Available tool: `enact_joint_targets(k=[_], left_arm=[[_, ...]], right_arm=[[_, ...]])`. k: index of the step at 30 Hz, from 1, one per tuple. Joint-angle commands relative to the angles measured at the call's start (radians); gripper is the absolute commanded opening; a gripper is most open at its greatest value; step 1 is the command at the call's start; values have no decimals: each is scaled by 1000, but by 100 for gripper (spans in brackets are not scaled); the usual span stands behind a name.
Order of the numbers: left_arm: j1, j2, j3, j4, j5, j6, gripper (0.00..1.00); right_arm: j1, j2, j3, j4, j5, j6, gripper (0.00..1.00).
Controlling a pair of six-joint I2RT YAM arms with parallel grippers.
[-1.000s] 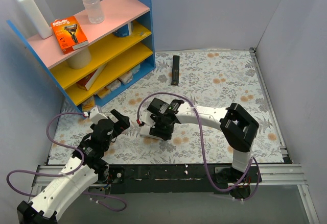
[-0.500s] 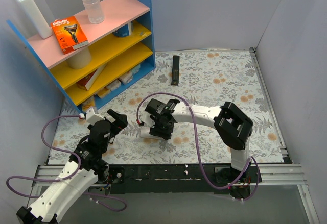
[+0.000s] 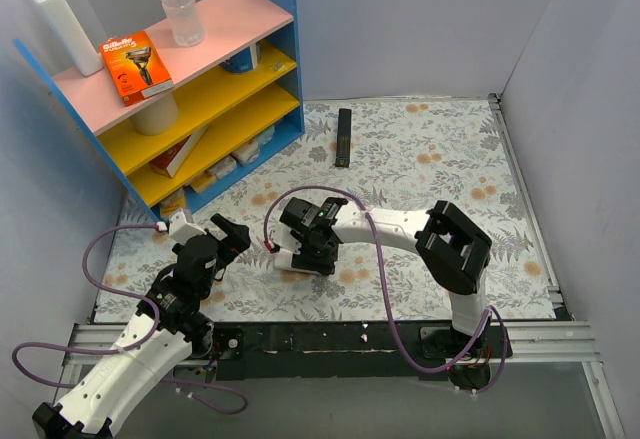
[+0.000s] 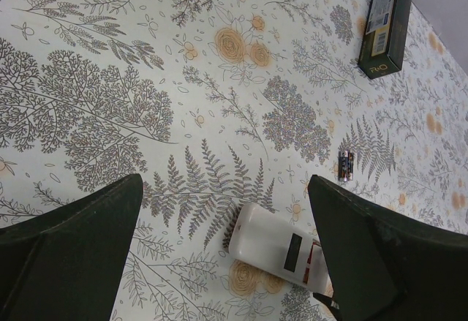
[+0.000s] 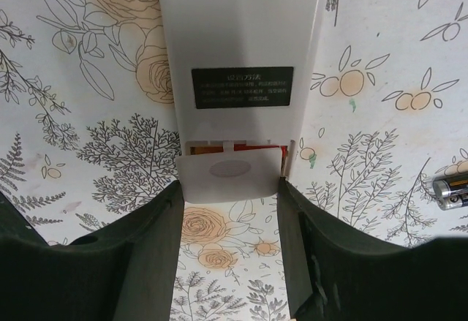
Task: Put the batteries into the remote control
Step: Load the battery cover into the remote control.
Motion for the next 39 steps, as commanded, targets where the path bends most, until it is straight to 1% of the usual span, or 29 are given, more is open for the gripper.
enact_joint_targets(k=[1, 6, 7, 10, 15, 29, 39], left_arm=[[5, 3, 12, -2, -15, 0, 97], [5, 4, 12, -5, -18, -1, 97], [5, 4, 12, -3, -18, -1, 97], [5, 4, 10, -3, -18, -3, 97], [5, 9, 12, 0, -19, -3, 97], [6, 7, 10, -5, -16, -4, 97], [5, 13, 12, -3, -10, 0, 97]], right_arm=[[24, 23, 44, -18, 5, -49, 35], [24, 23, 62, -9, 10, -49, 34], [24, 23, 65, -9, 40, -45, 34], [24, 23, 82, -9, 55, -32, 33], [25, 23, 104, -26, 55, -25, 33], [24, 26, 68, -47, 58, -74, 33], [24, 43, 58, -58, 48, -71, 33]])
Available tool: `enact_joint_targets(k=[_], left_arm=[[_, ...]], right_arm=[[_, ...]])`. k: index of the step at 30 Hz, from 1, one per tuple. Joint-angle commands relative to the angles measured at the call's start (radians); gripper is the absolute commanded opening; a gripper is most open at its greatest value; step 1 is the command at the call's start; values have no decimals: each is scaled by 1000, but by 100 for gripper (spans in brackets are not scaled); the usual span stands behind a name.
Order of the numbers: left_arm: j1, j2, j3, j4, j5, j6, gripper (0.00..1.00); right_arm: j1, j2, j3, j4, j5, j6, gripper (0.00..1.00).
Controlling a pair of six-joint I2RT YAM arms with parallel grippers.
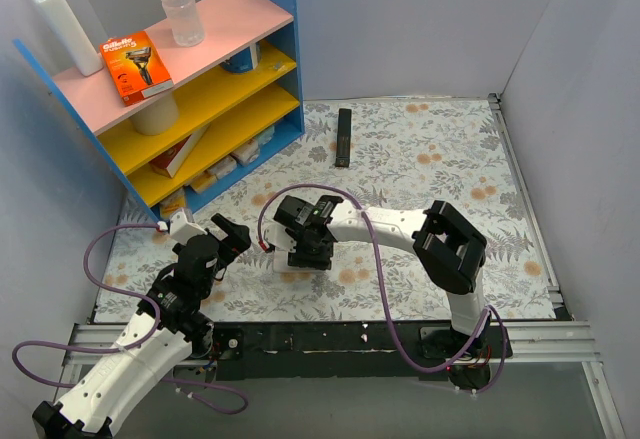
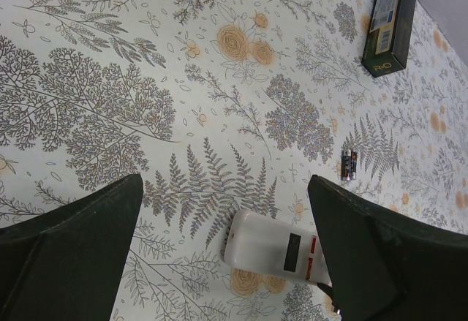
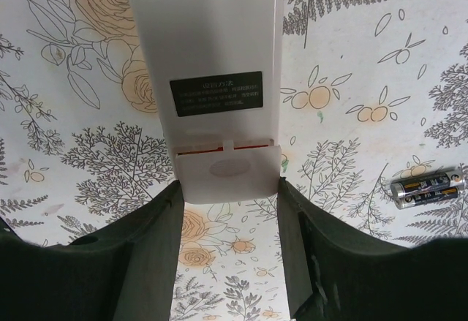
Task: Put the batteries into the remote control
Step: Load the battery cover into the remote control.
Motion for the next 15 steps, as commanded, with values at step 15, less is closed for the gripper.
enact_joint_targets(k=[15], left_arm=[[6, 3, 9, -3, -9, 1, 97]], right_arm=[[5, 16, -29, -37, 25, -3, 33]])
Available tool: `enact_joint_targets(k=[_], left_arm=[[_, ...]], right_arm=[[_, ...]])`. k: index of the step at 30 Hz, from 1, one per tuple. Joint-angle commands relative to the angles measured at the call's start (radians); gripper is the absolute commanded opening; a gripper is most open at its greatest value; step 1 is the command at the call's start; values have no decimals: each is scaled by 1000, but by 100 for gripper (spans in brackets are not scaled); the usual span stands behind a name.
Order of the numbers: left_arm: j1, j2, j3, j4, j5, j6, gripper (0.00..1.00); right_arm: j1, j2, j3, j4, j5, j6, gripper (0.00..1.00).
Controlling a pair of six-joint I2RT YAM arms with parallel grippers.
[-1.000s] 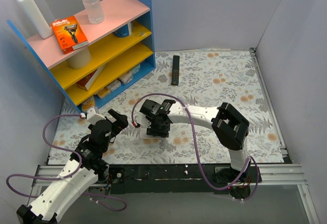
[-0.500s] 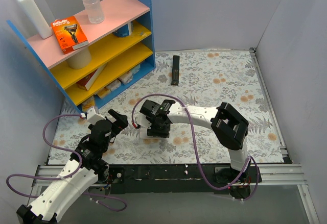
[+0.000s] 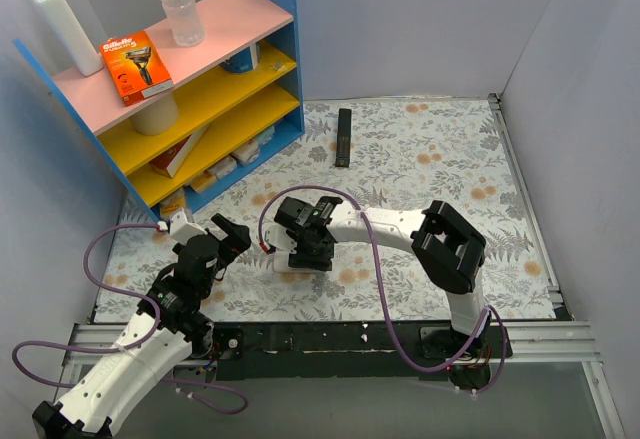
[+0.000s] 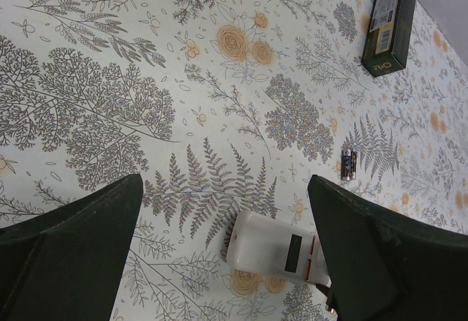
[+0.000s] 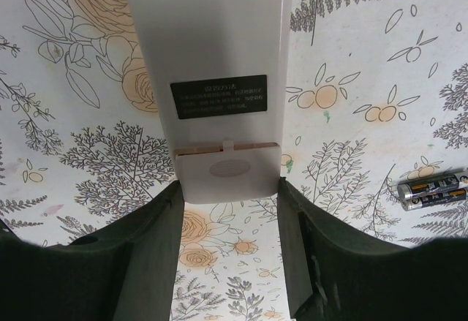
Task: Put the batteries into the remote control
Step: Load the battery cover into the remote control.
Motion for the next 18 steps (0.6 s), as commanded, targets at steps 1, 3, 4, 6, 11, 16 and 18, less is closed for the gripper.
enact_joint_targets(k=[1, 3, 4, 6, 11, 16, 18], left_arm=[[6, 2, 9, 0, -10, 1, 97], [5, 5, 7, 0, -9, 1, 97], [6, 6, 9, 0, -9, 2, 97], [6, 8, 10, 0, -9, 2, 97], [6, 6, 10, -2, -7, 4, 97], [5, 5, 9, -2, -7, 2, 97], [5, 6, 10, 0, -7, 2, 97]], right_arm=[[5, -1, -21, -39, 25, -4, 33], [5, -4, -23, -40, 26, -4, 33], [5, -6, -21, -40, 26, -4, 32], [5, -6, -15, -43, 28, -4, 32], [5, -2, -10, -51, 29, -1, 32], [5, -10, -16, -56, 41, 2, 31], [5, -12, -15, -56, 45, 4, 31]])
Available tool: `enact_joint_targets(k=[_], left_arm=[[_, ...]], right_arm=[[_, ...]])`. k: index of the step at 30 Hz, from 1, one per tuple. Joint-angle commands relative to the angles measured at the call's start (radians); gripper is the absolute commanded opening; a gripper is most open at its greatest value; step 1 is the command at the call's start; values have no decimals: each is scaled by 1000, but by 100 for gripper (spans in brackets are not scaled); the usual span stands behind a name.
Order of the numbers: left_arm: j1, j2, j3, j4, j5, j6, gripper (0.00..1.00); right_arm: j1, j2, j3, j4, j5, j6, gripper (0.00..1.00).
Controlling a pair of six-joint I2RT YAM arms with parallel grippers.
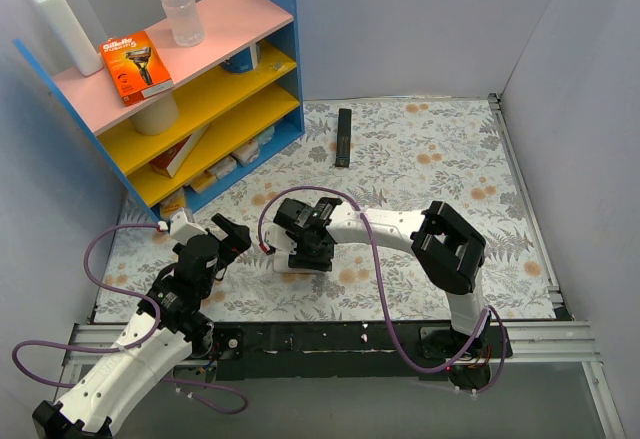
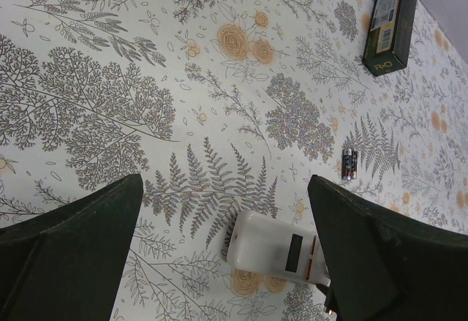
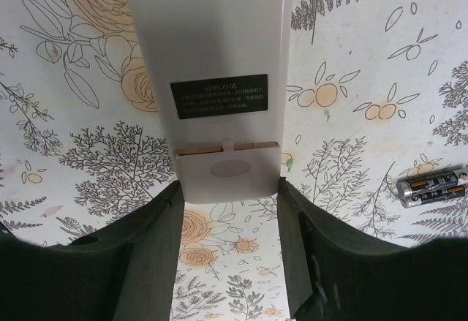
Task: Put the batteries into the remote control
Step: Load the battery cover into the remote control.
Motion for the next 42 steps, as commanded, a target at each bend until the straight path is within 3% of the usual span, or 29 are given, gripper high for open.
enact_joint_targets(k=[1, 42], left_arm=[[5, 5, 10, 0, -9, 3, 97], [5, 9, 7, 6, -7, 8, 98]], right_arm=[[3, -13, -15, -57, 30, 0, 31], [6, -24, 51, -126, 33, -47, 30]])
